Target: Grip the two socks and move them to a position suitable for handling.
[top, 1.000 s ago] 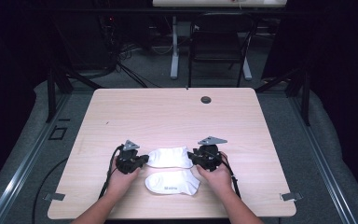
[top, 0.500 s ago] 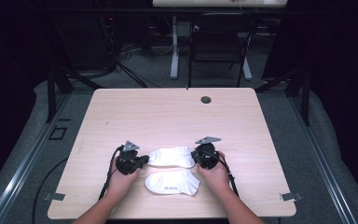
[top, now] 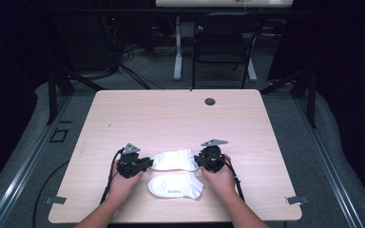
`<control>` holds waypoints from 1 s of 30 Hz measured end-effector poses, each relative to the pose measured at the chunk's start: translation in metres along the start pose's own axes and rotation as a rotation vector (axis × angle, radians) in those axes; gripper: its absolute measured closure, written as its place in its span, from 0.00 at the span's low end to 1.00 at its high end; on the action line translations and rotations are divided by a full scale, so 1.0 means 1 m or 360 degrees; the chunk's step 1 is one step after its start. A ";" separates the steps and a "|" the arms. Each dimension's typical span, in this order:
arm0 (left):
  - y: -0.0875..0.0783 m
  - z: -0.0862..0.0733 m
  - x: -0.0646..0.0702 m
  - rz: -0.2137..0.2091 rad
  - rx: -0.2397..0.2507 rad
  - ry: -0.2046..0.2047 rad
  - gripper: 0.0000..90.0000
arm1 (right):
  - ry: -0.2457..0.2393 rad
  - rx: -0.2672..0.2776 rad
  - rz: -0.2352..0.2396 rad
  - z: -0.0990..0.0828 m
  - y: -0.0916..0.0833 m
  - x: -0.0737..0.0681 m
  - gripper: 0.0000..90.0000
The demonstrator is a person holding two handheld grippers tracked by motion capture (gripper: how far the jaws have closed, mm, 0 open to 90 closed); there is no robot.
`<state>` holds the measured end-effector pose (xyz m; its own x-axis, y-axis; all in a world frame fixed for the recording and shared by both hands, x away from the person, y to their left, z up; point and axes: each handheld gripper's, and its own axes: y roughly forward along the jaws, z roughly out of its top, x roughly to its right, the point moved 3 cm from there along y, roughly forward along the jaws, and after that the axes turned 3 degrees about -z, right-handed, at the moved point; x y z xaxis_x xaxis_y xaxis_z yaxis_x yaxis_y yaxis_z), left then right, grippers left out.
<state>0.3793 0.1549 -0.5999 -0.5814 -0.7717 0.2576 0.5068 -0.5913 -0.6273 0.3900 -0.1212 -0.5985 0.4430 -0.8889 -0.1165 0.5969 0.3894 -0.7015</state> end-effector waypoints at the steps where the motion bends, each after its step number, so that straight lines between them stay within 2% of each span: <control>1: 0.000 0.001 0.000 -0.0002 0.0003 0.0001 0.79 | 0.0005 0.0001 -0.0001 0.000 0.000 0.000 0.79; 8: 0.006 0.006 0.000 0.0022 0.0019 0.0027 0.71 | -0.0006 0.0006 0.0020 0.000 -0.001 -0.001 0.74; 12: 0.009 0.005 -0.001 0.0016 -0.0005 0.0042 0.72 | -0.0013 -0.0014 0.0017 0.000 0.000 -0.001 0.75; 14: 0.010 0.004 0.000 0.0045 0.0003 0.0061 0.73 | -0.0014 -0.0017 0.0020 0.000 0.000 0.000 0.77; 19: 0.012 0.003 0.003 0.0067 -0.0016 0.0149 0.75 | 0.0002 -0.0024 0.0036 0.000 0.001 0.000 0.80; 23: 0.012 0.003 0.002 0.0073 -0.0009 0.0147 0.74 | -0.0007 -0.0028 0.0041 0.000 0.001 0.000 0.83; 26: 0.012 0.003 0.002 0.0059 -0.0010 0.0125 0.80 | -0.0020 -0.0034 0.0037 0.000 0.001 -0.001 0.87; 30: 0.013 0.003 0.001 0.0039 -0.0017 0.0111 0.92 | -0.0028 -0.0035 0.0034 0.000 0.002 -0.002 0.93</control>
<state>0.3870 0.1456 -0.6052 -0.6120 -0.7677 0.1902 0.5150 -0.5693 -0.6408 0.3902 -0.1189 -0.5994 0.4673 -0.8760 -0.1192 0.5727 0.4026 -0.7141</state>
